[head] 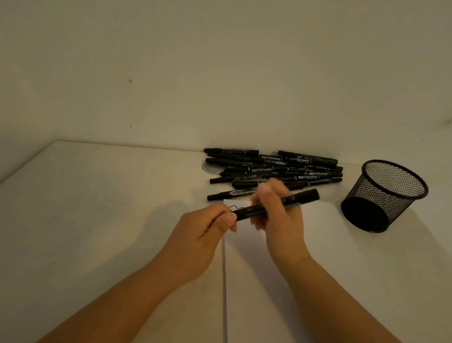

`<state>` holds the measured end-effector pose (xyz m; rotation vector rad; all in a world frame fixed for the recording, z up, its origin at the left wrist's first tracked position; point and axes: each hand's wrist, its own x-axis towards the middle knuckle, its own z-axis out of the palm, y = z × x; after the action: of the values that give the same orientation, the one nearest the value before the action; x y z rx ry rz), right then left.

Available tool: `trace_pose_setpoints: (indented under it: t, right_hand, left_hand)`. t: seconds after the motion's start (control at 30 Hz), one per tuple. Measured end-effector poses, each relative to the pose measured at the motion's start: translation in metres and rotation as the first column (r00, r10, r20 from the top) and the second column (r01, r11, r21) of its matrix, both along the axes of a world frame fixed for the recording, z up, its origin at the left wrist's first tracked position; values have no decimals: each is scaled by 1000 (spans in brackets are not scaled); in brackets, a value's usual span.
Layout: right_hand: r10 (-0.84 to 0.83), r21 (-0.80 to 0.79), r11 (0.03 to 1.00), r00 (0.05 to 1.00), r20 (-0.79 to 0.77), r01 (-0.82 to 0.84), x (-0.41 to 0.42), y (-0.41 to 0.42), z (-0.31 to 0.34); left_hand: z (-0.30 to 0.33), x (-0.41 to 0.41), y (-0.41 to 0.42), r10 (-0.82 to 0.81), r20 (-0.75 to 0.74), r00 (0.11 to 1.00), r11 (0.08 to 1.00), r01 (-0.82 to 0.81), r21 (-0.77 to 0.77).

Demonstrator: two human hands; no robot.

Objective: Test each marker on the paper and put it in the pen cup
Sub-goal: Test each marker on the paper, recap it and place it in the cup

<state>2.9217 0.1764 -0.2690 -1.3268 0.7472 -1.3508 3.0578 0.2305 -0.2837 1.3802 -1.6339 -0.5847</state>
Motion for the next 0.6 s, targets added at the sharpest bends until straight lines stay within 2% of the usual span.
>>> trace_pose_setpoints:
  t: [0.07,0.1,0.17,0.2,0.27,0.33,0.37,0.43,0.5,0.6]
  right_hand:
    - [-156,67,986,987,29,154,-9,-7,5]
    - [-230,41,972,973,-34,231,-14,-10,6]
    - [-327,-198,940,896,-299,277,-25,-12,6]
    - [-386,-374,901,804,-454,221,-29,-10,6]
    - [-525,-656,753,557,-643,-47,-37,-6,5]
    - [-620,-726,623,382,-685,-291,-41,-2,8]
    - [-639,-726,595,344,-688,-345,-44,0,11]
    - [-658,-731,581,322,-681,-357,-47,0,19]
    - [-687,-737,565,284,-669,-370,-52,-2,31]
    - [-717,-743,568,231,-658,-354,-64,-13,51]
  left_hand:
    - [5,7,0,64,102,993,997,-60,-45]
    - [5,11,-1,96,148,984,995,-89,-53]
    - [5,16,-3,132,243,961,991,-126,-41]
    - [5,17,-4,137,293,946,991,-133,-34]
    - [4,11,-8,142,386,912,990,-135,-44]
    - [9,3,-11,166,478,862,986,-138,-93]
    - [14,-1,-12,195,518,832,979,-137,-149]
    - [26,-7,-12,234,576,783,956,-79,-281]
    - [38,-12,-16,241,579,779,931,-18,-364]
    - [48,-15,-33,209,464,861,941,-48,-335]
